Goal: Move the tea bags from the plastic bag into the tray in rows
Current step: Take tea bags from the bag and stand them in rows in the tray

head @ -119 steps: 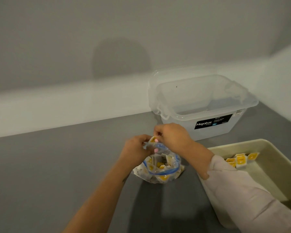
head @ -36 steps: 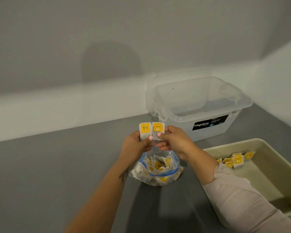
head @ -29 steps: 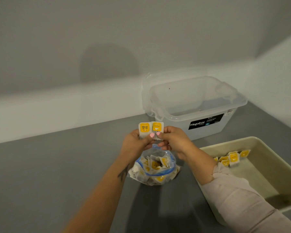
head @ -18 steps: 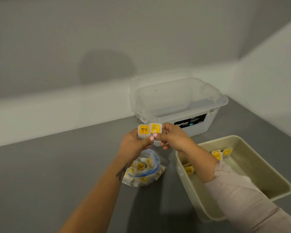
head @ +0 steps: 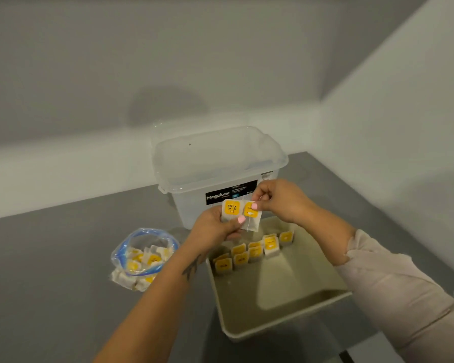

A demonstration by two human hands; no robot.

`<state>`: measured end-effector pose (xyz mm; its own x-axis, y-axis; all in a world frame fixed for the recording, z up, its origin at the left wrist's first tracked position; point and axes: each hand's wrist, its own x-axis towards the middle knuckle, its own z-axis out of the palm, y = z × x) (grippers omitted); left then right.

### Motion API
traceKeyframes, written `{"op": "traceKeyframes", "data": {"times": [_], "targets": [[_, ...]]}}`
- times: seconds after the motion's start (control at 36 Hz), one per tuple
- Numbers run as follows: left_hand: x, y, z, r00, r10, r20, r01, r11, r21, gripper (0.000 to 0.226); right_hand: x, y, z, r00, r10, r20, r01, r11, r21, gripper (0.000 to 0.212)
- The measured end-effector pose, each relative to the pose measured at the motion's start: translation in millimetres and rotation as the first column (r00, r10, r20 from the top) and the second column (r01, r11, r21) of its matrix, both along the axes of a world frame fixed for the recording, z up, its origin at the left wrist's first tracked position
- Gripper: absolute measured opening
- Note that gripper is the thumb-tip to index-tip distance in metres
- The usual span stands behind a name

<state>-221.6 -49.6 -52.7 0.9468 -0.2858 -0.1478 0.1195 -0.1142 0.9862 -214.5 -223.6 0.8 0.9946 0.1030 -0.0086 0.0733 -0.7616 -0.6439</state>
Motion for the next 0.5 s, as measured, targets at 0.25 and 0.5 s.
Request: {"op": "traceKeyframes", "data": {"times": [0.25, 0.5], "targets": [[-13.3, -43.2, -21.2, 0.984, 0.181, -0.002, -0.180, 0.982, 0.060, 0.021, -11.6, -58.4, -5.4, 0.999, 0.015, -0.051, -0.023, 0.987, -0.159, 0.007], [-28.4, -55.1, -32.4, 0.963, 0.268, 0.037, -0.271, 0.956, 0.110, 0.010, -10.8, -76.2, -42.6, 0.998, 0.025, -0.053, -0.048, 0.867, -0.495, 0.010]]}}
